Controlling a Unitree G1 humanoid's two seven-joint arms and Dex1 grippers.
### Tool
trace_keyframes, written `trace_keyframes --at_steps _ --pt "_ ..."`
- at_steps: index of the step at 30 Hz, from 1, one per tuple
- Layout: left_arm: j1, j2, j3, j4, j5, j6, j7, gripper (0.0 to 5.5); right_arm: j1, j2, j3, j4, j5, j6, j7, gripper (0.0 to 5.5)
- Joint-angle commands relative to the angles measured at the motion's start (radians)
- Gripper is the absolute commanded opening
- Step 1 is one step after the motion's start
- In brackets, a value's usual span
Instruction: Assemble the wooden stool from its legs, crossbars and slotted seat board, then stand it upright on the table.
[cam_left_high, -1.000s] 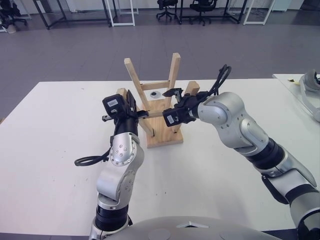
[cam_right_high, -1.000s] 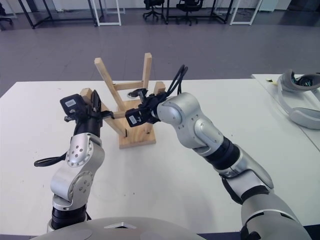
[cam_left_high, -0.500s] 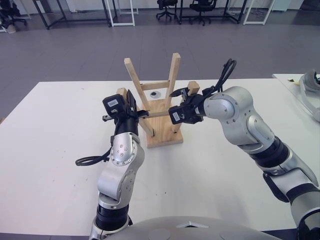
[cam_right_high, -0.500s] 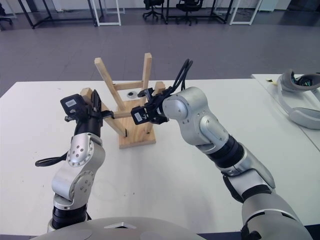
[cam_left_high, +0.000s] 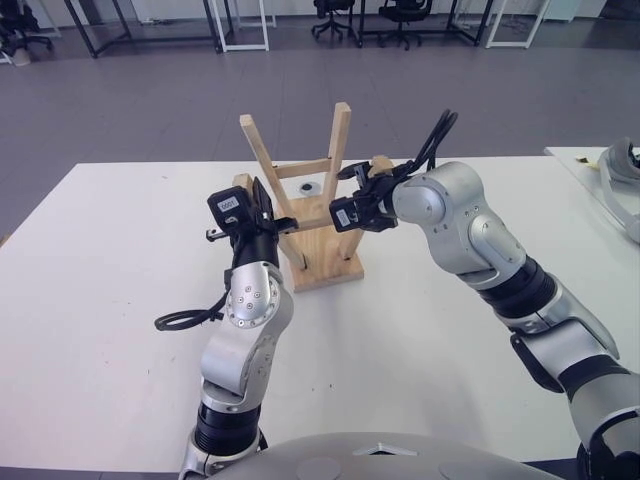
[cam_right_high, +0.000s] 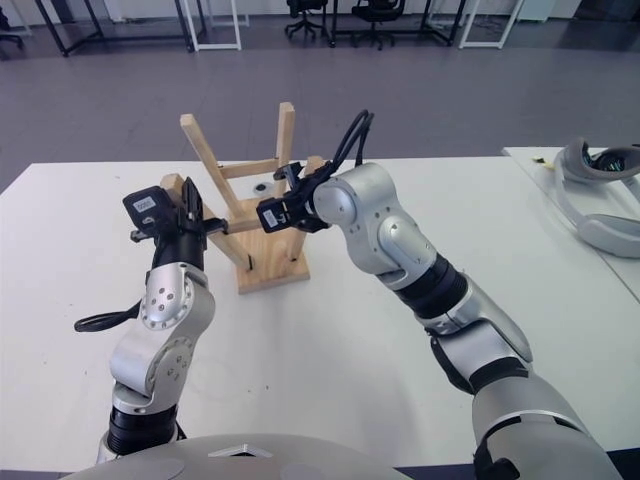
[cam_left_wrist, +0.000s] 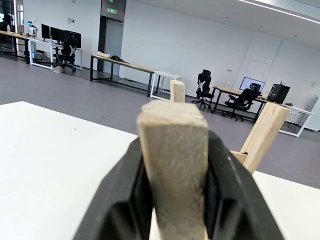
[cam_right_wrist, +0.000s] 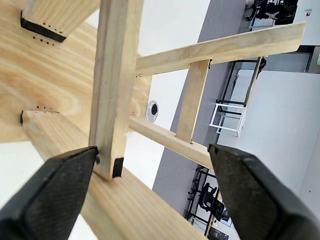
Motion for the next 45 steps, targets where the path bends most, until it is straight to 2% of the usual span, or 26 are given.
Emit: trace_keyframes --at_steps 1,4,6,9,11,15,19,21,25,30,38,41,45 --pt "0.051 -0.126 0.001 0.071 -0.005 0.085 0.025 1.04 -0.015 0.054 -0.097 -0.071 0.07 0.093 -0.006 4.11" --pt "0.042 -0.103 0.003 0.059 0.008 0.093 0.021 1.04 -0.098 0.11 -0.242 -0.103 0.244 0.194 0.026 4.11" --pt "0.035 -0.069 0.006 0.045 0.018 0.103 0.002 1.04 -0.204 0.133 -0.388 -0.042 0.372 0.267 -0.001 4.11" --pt "0.013 -0.043 0.037 0.018 0.028 0.133 -0.016 1.04 -0.276 0.08 -0.501 0.108 0.458 0.226 -0.085 4.11" --pt "-0.002 -0.039 0.047 0.014 0.034 0.153 -0.03 1.04 -0.256 0.045 -0.5 0.174 0.467 0.181 -0.131 4.11" --pt "0.001 -0.004 0.053 0.015 0.043 0.179 -0.08 1.04 -0.1 0.026 -0.443 0.235 0.492 0.13 -0.17 4.11" --pt "0.005 0.09 0.103 0.008 0.036 0.213 -0.194 1.04 0.002 0.04 -0.411 0.52 0.507 -0.079 -0.287 4.11" --pt "-0.002 0.136 0.134 0.002 0.03 0.24 -0.256 1.04 0.015 0.064 -0.425 0.579 0.545 -0.117 -0.316 4.11" --pt "-0.019 0.185 0.174 0.001 0.021 0.278 -0.331 1.08 0.029 0.123 -0.475 0.563 0.677 -0.086 -0.3 4.11" --pt "-0.051 0.21 0.21 0.017 0.001 0.306 -0.4 1.09 0.08 0.129 -0.449 0.519 0.745 -0.115 -0.25 4.11" --pt "-0.1 0.188 0.32 0.075 -0.034 0.362 -0.401 1.1 0.188 0.066 -0.402 0.377 0.784 -0.159 -0.16 4.11" --pt "-0.089 0.188 0.321 0.087 -0.042 0.362 -0.41 1.1 0.194 0.067 -0.406 0.367 0.791 -0.176 -0.17 4.11" --pt "-0.048 0.238 0.257 0.08 0.002 0.352 -0.43 1.1 0.182 0.054 -0.425 0.378 0.782 -0.18 -0.206 4.11"
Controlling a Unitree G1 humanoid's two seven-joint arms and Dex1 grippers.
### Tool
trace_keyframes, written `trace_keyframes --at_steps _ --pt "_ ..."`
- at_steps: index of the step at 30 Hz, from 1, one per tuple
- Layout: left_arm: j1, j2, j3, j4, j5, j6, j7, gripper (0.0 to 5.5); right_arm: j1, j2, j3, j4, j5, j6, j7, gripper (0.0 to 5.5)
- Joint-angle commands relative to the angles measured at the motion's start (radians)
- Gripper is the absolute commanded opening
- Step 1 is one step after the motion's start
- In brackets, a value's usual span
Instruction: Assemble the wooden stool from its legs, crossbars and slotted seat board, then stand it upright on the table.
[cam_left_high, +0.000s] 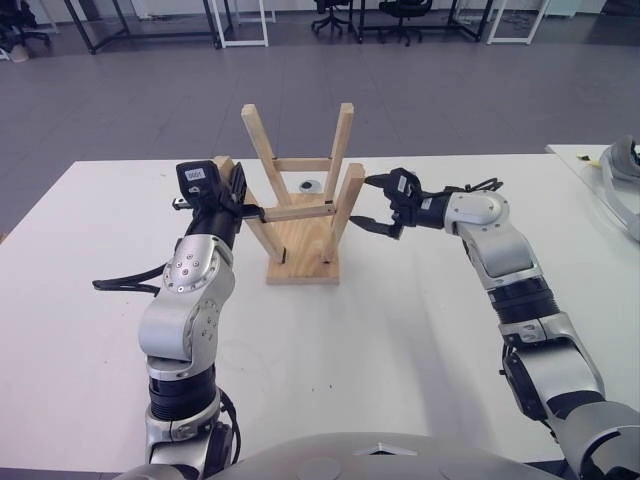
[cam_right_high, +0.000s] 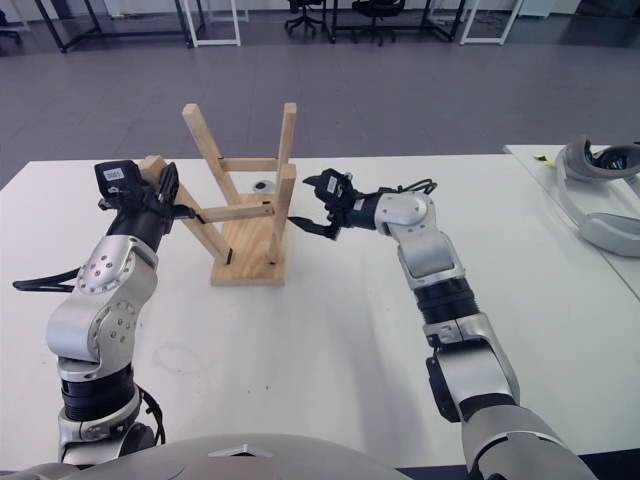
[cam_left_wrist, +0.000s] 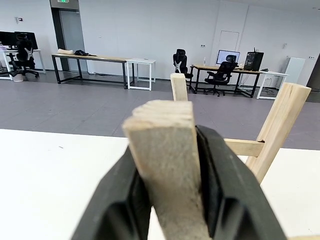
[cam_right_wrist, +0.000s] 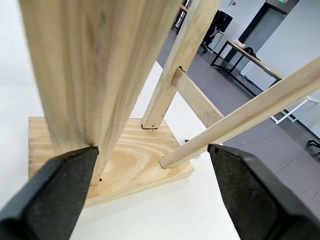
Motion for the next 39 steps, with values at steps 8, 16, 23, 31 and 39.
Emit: trace_keyframes --at_steps 8,16,23,31,39 --pt "0.085 -0.128 -0.019 0.066 0.046 0.098 0.135 1.1 -0.022 0.051 -0.159 -0.524 -0.189 0.341 -0.516 4.11" --pt "0.002 -0.212 0.025 0.036 0.053 0.126 0.183 1.41 0.009 0.132 -0.038 -0.665 -0.211 0.395 -0.592 4.11" --pt "-0.088 -0.22 0.071 -0.037 0.044 0.166 0.189 2.41 0.011 0.161 0.05 -0.666 -0.234 0.385 -0.616 4.11" --pt "-0.168 -0.102 0.096 -0.265 -0.022 0.223 0.052 3.52 0.042 0.138 0.112 -0.671 -0.172 0.288 -0.527 4.11" --pt "-0.198 0.054 0.411 -0.288 -0.289 0.159 -0.147 3.52 0.009 0.166 0.0 -0.578 0.004 0.283 -0.48 4.11"
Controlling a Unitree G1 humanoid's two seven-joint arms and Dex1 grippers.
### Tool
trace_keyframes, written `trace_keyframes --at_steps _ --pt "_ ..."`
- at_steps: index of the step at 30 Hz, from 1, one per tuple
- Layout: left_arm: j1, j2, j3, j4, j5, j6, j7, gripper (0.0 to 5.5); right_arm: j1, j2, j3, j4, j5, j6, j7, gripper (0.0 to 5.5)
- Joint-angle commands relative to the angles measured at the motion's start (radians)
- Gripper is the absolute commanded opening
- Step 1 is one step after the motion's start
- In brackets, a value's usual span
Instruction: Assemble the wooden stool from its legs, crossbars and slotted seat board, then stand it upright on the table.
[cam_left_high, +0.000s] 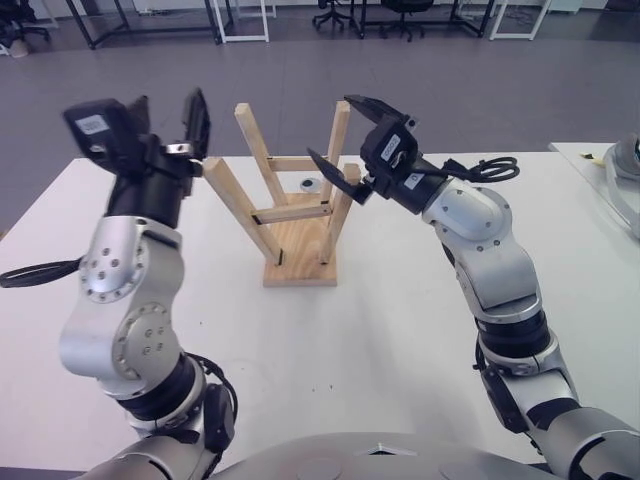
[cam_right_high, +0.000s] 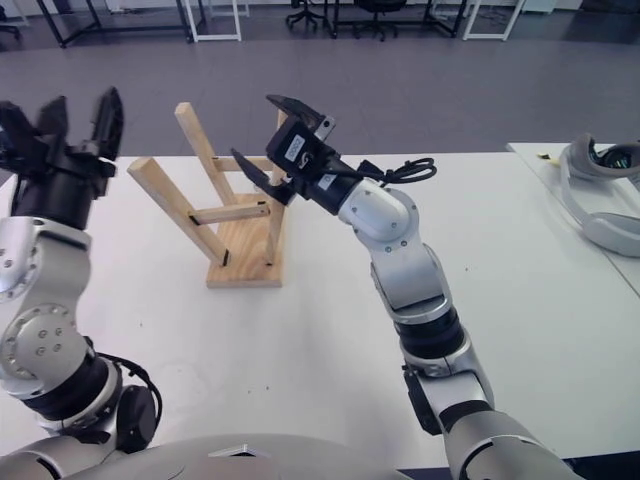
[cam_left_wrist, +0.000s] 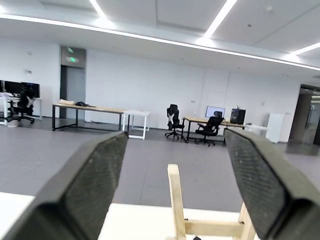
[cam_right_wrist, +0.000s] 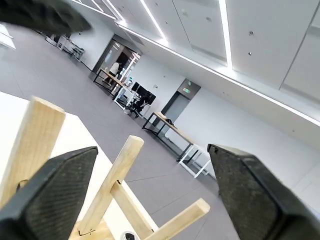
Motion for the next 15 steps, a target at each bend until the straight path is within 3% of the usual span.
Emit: trace_keyframes --at_steps 1,6,15 --pt "-0.003 0.047 0.064 0.041 -0.081 -0.017 -0.043 3.52 -0.024 0.037 -0.005 0.018 0.006 0.053 -0.047 4.11" --pt "0.043 0.111 0.106 0.122 -0.083 -0.075 -0.072 3.52 0.093 0.006 0.117 -0.016 -0.069 0.02 -0.051 4.11" --pt "0.087 0.12 0.027 0.148 -0.073 -0.146 -0.071 3.52 0.144 -0.067 -0.064 0.068 -0.058 -0.05 -0.105 4.11"
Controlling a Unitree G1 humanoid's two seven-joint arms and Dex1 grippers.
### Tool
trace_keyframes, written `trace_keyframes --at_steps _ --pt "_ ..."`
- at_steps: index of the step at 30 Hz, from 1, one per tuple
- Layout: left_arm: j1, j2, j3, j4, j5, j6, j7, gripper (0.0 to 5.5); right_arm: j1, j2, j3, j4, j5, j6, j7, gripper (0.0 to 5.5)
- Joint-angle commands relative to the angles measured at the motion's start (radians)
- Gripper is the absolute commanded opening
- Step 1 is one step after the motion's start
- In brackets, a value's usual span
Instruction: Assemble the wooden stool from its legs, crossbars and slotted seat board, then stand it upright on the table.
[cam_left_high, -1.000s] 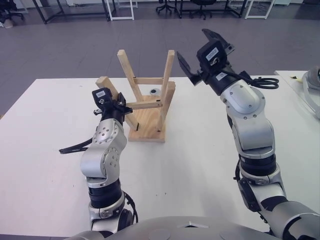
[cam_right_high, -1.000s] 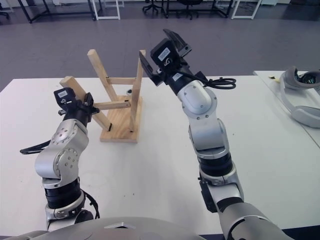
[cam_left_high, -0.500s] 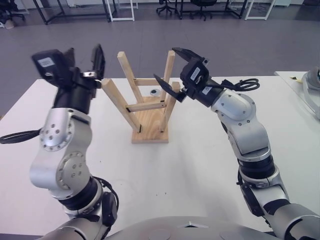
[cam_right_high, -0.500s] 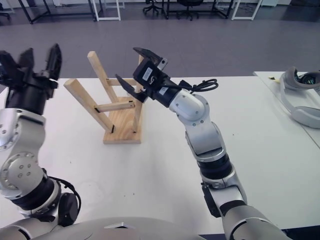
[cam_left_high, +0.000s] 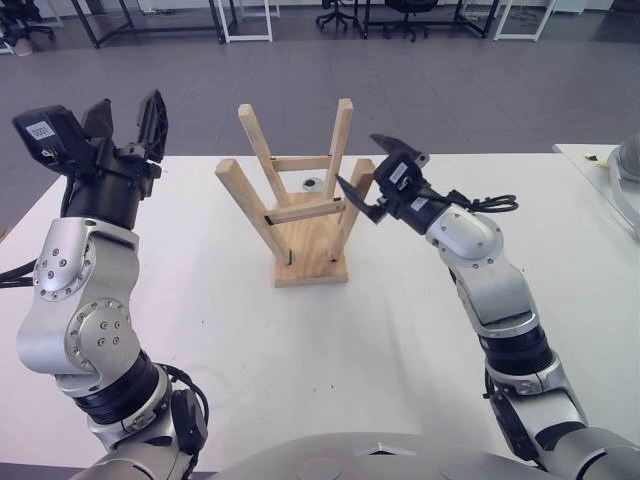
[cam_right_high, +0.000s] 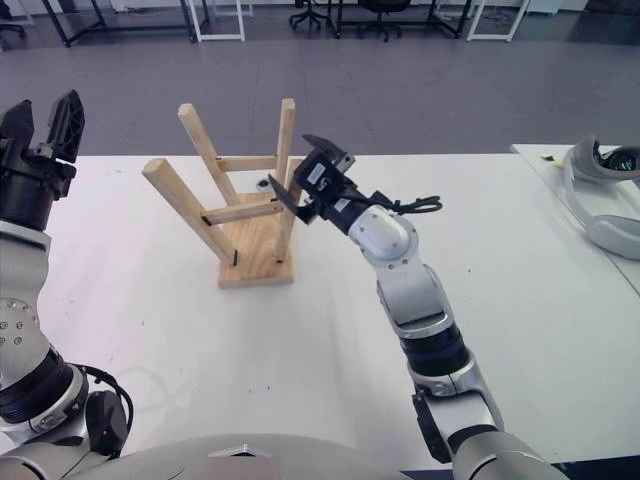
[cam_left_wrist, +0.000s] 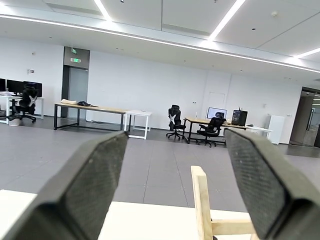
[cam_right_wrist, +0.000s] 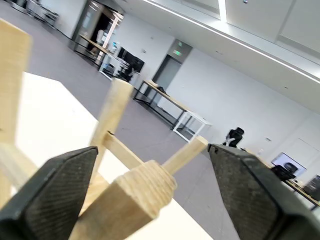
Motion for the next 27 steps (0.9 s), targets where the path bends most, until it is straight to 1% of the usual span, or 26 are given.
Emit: trace_keyframes --at_steps 1,6,9,13,16,18,22,24,27 --pt "0.015 0.001 -0.054 0.004 0.006 -0.026 0.006 3.52 0.003 -0.027 -0.066 0.035 0.007 -0.03 -0.018 4.11" --pt "0.008 -0.006 -0.17 0.003 0.038 -0.05 0.016 3.52 -0.067 -0.063 -0.08 0.198 -0.049 -0.07 -0.039 4.11" --pt "0.002 -0.013 -0.25 0.015 0.05 -0.054 0.009 3.52 -0.101 -0.058 -0.072 0.239 -0.067 -0.081 -0.055 4.11" --pt "-0.013 -0.01 -0.357 0.078 0.04 -0.043 -0.055 3.52 -0.095 -0.01 -0.053 0.147 -0.052 -0.067 -0.062 4.11" --pt "-0.038 -0.02 -0.384 0.101 -0.008 -0.031 -0.097 3.52 -0.063 0.013 -0.049 0.028 -0.053 -0.058 -0.07 4.11" --pt "-0.033 -0.01 -0.406 0.118 0.0 -0.027 -0.108 3.52 -0.045 0.017 -0.058 -0.033 -0.061 -0.039 -0.086 4.11" --pt "-0.029 0.007 -0.442 0.151 0.036 -0.019 -0.108 3.52 0.012 0.005 -0.057 -0.074 -0.08 -0.007 -0.103 4.11" --pt "-0.03 0.017 -0.452 0.168 0.057 -0.007 -0.097 3.52 0.05 -0.019 0.002 -0.018 -0.138 0.058 -0.095 4.11" --pt "-0.019 0.022 -0.458 0.19 0.084 0.014 -0.079 3.52 0.071 -0.082 0.17 0.087 -0.312 0.094 -0.067 4.11"
